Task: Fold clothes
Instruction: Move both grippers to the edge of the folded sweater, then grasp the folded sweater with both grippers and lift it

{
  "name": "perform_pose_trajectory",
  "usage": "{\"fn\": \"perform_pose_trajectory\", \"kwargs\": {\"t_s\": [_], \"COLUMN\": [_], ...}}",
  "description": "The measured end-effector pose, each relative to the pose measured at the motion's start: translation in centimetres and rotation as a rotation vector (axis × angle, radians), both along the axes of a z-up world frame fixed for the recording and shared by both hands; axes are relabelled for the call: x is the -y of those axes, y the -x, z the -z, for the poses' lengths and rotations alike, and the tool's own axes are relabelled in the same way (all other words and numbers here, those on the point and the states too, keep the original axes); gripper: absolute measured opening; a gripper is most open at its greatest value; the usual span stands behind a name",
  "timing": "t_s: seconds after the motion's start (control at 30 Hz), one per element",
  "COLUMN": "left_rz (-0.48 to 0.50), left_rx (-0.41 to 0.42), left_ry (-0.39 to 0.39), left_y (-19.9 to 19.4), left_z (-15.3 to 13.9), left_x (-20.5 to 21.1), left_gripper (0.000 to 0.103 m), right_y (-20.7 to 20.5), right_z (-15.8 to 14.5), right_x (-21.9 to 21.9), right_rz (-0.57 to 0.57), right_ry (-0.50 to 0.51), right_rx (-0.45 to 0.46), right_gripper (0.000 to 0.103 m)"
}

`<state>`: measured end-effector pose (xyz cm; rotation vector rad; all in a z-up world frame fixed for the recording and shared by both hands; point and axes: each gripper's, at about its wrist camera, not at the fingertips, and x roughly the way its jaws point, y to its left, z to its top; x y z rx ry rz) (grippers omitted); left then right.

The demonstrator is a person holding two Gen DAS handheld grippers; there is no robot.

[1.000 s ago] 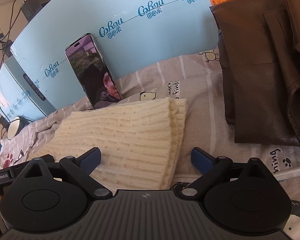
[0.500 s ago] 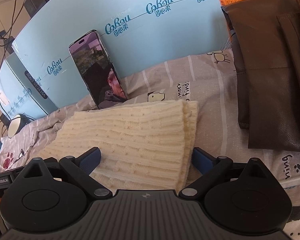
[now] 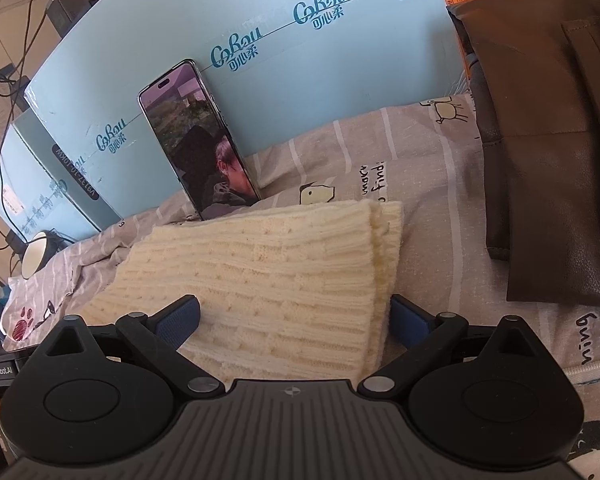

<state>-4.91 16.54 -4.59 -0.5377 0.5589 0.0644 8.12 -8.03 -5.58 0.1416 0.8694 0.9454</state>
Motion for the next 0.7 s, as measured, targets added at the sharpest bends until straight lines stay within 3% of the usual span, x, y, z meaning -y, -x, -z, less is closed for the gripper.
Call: {"fn": "perform_pose_trajectory", "kwargs": {"t_s": [0.17, 0.27, 0.37, 0.43, 0.53, 0.7], "left_rz": [0.009, 0.010, 0.005, -0.005, -0.003, 0.007], "left_rx": [0.022, 0.032, 0.040, 0.048, 0.072, 0.114], "left_ry": [0.032, 0.025, 0.012, 0.009, -0.005, 0.011], "left_y": [-0.5, -0.7, -0.6, -0.5, -0.3, 0.4], "left_z": [0.2, 0.3, 0.4, 0.5, 0.3, -0.3], "left_x": [0.0, 0.1, 0.2, 0.0, 0.1, -0.1], "left_gripper": [0.099, 0.097, 0.080, 0.063, 0.048, 0.037], "right_y": [-0.3, 0.0, 0.3, 0.3, 0.7, 1.8], "right_z": [0.2, 0.2, 0.2, 0.1, -0.3, -1.7], "right_x": [-0.2, -0.4, -0.5, -0.3, -0.1, 0.2], "right_rz": [-0.037, -0.079, -0.090, -0.096, -0.128, -0.149], "right_ry": [-0.045, -0.077, -0.088, -0.106, -0.143, -0.193], "right_rx": [-0.056, -0.092, -0.087, -0.094, -0.085, -0.053], "right_gripper": [0.098, 0.089, 0.078, 0.060, 0.037, 0.030]}}
